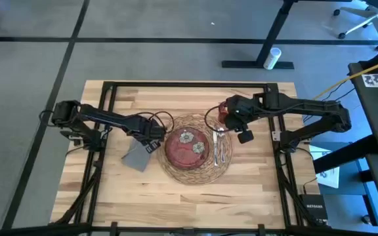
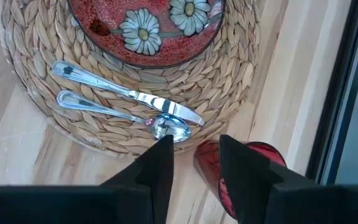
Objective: Set table place
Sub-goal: Adjust the silver spoon on the gray table napkin
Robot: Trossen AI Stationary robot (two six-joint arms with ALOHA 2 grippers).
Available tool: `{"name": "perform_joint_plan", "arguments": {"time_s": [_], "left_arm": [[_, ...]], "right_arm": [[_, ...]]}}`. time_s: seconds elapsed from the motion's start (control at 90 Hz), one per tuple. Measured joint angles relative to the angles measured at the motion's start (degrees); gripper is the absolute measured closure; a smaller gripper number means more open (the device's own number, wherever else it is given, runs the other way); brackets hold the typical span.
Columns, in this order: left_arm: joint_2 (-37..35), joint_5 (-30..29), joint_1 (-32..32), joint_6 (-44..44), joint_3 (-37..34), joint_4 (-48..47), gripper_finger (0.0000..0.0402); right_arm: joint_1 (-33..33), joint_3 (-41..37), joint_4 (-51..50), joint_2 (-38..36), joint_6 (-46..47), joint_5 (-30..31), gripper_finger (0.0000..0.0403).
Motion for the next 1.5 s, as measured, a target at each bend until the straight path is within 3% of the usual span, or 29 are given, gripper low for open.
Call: {"name": "perform_joint_plan", "arguments": {"time_s": [0.511,1.233,1.5], "left_arm": [[0.0,4.1,-2.5,0.3,0.2,-1.0,0.0309],[0.0,3.5,-2.5,3.1,1.7,-0.2,0.0309],[0.1,2.5,-2.2,4.8,-2.5,1.7,0.0309]], "right_arm": [[0.0,-10.7,2.7,0.0,0.0,0.0,0.0288],[0.0,-11.0,3.8,0.0,0.3,-0.1,0.0288],[0.0,-11.0,3.8,0.0,0.4,-1.1,0.0288]]}}
